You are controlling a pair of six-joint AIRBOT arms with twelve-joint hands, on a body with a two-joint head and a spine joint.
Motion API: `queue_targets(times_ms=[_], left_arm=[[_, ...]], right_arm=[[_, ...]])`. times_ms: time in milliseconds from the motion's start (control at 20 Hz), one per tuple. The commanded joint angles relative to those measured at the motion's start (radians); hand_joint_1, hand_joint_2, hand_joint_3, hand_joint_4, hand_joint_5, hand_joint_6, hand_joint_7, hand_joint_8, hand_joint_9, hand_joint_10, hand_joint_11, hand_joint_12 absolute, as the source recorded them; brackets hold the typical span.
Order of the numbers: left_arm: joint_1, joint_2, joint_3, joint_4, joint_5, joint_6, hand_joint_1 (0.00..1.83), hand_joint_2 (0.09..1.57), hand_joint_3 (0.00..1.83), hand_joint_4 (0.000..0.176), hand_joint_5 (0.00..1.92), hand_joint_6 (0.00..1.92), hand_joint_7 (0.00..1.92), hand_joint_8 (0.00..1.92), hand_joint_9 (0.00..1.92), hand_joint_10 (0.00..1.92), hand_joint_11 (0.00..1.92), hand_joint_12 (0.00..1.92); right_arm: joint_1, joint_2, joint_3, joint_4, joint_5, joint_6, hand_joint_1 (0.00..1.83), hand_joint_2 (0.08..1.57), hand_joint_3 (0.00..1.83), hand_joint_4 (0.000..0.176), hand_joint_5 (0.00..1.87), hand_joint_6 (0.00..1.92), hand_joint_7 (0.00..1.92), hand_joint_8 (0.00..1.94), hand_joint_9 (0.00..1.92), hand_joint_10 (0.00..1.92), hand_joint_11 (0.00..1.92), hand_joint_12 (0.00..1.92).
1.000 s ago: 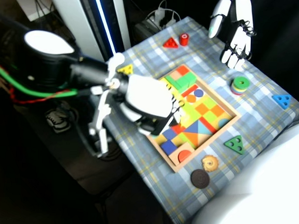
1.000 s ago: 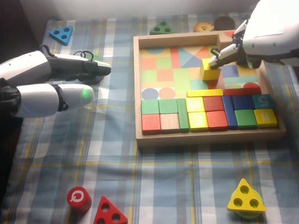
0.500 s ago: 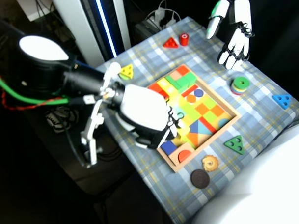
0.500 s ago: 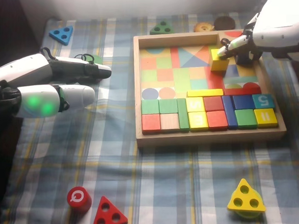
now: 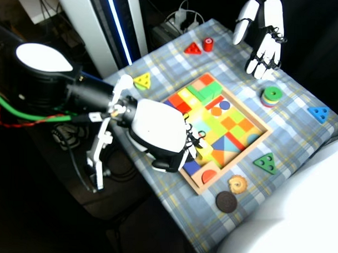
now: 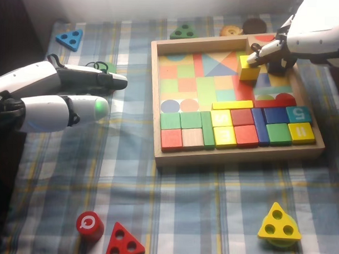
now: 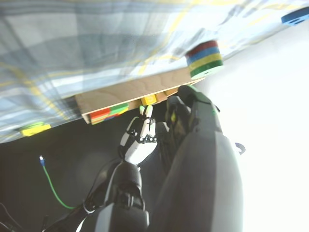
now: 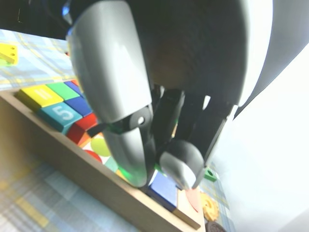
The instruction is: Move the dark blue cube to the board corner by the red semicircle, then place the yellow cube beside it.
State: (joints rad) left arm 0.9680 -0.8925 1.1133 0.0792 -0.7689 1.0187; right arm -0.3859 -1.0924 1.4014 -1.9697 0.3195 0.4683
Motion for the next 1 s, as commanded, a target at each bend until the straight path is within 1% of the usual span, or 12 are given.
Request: queue_targets(times_ms=[0, 150, 200, 300, 350, 400, 450, 500, 700, 800, 850, 950], left_arm=[[-0.013, 0.002, 0.003, -0.015, -0.107, -0.007, 0.35, 1.33, 0.00, 0.012, 0.48, 0.00, 0.39, 0.00, 0.41, 0.00, 0.10, 0.59], [-0.015, 0.001, 0.004, -0.013, -0.105, -0.006, 0.37, 1.33, 0.00, 0.012, 0.48, 0.00, 0.38, 0.00, 0.41, 0.00, 0.10, 0.59], [-0.015, 0.001, 0.005, -0.013, -0.104, -0.006, 0.37, 1.33, 0.00, 0.012, 0.48, 0.00, 0.37, 0.00, 0.41, 0.00, 0.10, 0.60], [-0.015, 0.001, 0.005, -0.013, -0.098, -0.006, 0.31, 1.33, 0.00, 0.012, 0.47, 0.00, 0.37, 0.00, 0.40, 0.00, 0.10, 0.59], [-0.015, 0.001, 0.005, -0.012, -0.096, -0.006, 0.32, 1.33, 0.00, 0.008, 0.48, 0.00, 0.38, 0.00, 0.41, 0.00, 0.11, 0.60], [-0.015, 0.001, 0.006, -0.012, -0.095, -0.006, 0.26, 1.35, 0.01, 0.023, 0.45, 0.00, 0.35, 0.00, 0.38, 0.00, 0.08, 0.58], [-0.015, 0.001, 0.006, -0.011, -0.095, -0.006, 0.25, 1.35, 0.01, 0.028, 0.45, 0.00, 0.35, 0.00, 0.38, 0.00, 0.08, 0.57], [-0.015, 0.001, 0.006, -0.011, -0.095, -0.006, 0.29, 1.34, 0.00, 0.026, 0.47, 0.01, 0.36, 0.01, 0.39, 0.01, 0.10, 0.58], [-0.016, -0.003, 0.007, -0.010, -0.092, -0.006, 0.31, 1.34, 0.00, 0.018, 0.47, 0.00, 0.36, 0.00, 0.39, 0.00, 0.12, 0.58], [-0.016, -0.003, 0.007, -0.010, -0.092, -0.006, 0.28, 1.34, 0.00, 0.007, 0.49, 0.00, 0.38, 0.00, 0.41, 0.01, 0.15, 0.58], [-0.016, -0.003, 0.007, -0.010, -0.093, -0.006, 0.28, 1.33, 0.00, 0.006, 0.50, 0.00, 0.39, 0.00, 0.42, 0.00, 0.17, 0.53], [-0.016, -0.003, 0.007, -0.010, -0.091, -0.006, 0.27, 1.33, 0.00, 0.016, 0.50, 0.00, 0.40, 0.00, 0.42, 0.00, 0.18, 0.49]], right_arm=[[0.004, 0.003, 0.010, -0.015, -0.075, -0.015, 1.63, 1.16, 0.00, 0.000, 0.44, 0.00, 0.96, 1.94, 1.18, 1.92, 1.31, 1.92], [0.004, 0.003, 0.020, -0.020, -0.087, -0.011, 1.64, 1.16, 0.00, 0.000, 0.45, 0.00, 0.95, 1.94, 1.19, 1.92, 1.34, 1.92], [0.004, 0.003, 0.027, -0.020, -0.088, -0.003, 1.65, 1.16, 0.00, 0.000, 0.44, 0.00, 0.85, 1.94, 1.20, 1.92, 1.36, 1.92], [0.004, 0.009, 0.031, -0.020, -0.088, 0.009, 1.64, 1.17, 0.00, 0.000, 0.46, 0.00, 0.96, 1.94, 1.25, 1.92, 1.37, 1.92], [0.004, 0.012, 0.031, -0.020, -0.088, 0.009, 1.65, 1.17, 0.00, 0.000, 0.45, 0.00, 0.98, 1.94, 1.24, 1.92, 1.31, 1.92], [0.004, 0.015, 0.030, -0.022, -0.088, 0.009, 1.65, 1.17, 0.00, 0.000, 0.43, 0.00, 0.98, 1.94, 1.24, 1.92, 1.33, 1.92], [0.004, 0.017, 0.030, -0.023, -0.088, 0.009, 1.63, 1.17, 0.00, 0.000, 0.43, 0.00, 0.96, 1.94, 1.21, 1.92, 1.33, 1.92], [0.004, 0.019, 0.030, -0.023, -0.088, 0.009, 1.63, 1.18, 0.00, 0.000, 0.43, 0.00, 0.95, 1.94, 1.16, 1.92, 1.08, 1.92], [0.004, 0.018, 0.027, -0.028, -0.088, 0.010, 1.62, 1.19, 0.00, 0.000, 0.42, 0.00, 0.88, 1.94, 1.11, 1.92, 1.22, 1.92], [0.004, 0.018, 0.028, -0.028, -0.088, 0.010, 1.64, 1.17, 0.00, 0.000, 0.43, 0.00, 0.95, 1.94, 1.18, 1.92, 1.31, 1.92], [0.004, 0.018, 0.028, -0.028, -0.088, 0.010, 1.63, 1.17, 0.00, 0.000, 0.42, 0.00, 0.96, 1.94, 1.19, 1.92, 1.29, 1.92], [0.004, 0.019, 0.028, -0.028, -0.088, 0.010, 1.62, 1.18, 0.00, 0.000, 0.42, 0.00, 0.99, 1.94, 1.23, 1.92, 1.34, 1.92]])
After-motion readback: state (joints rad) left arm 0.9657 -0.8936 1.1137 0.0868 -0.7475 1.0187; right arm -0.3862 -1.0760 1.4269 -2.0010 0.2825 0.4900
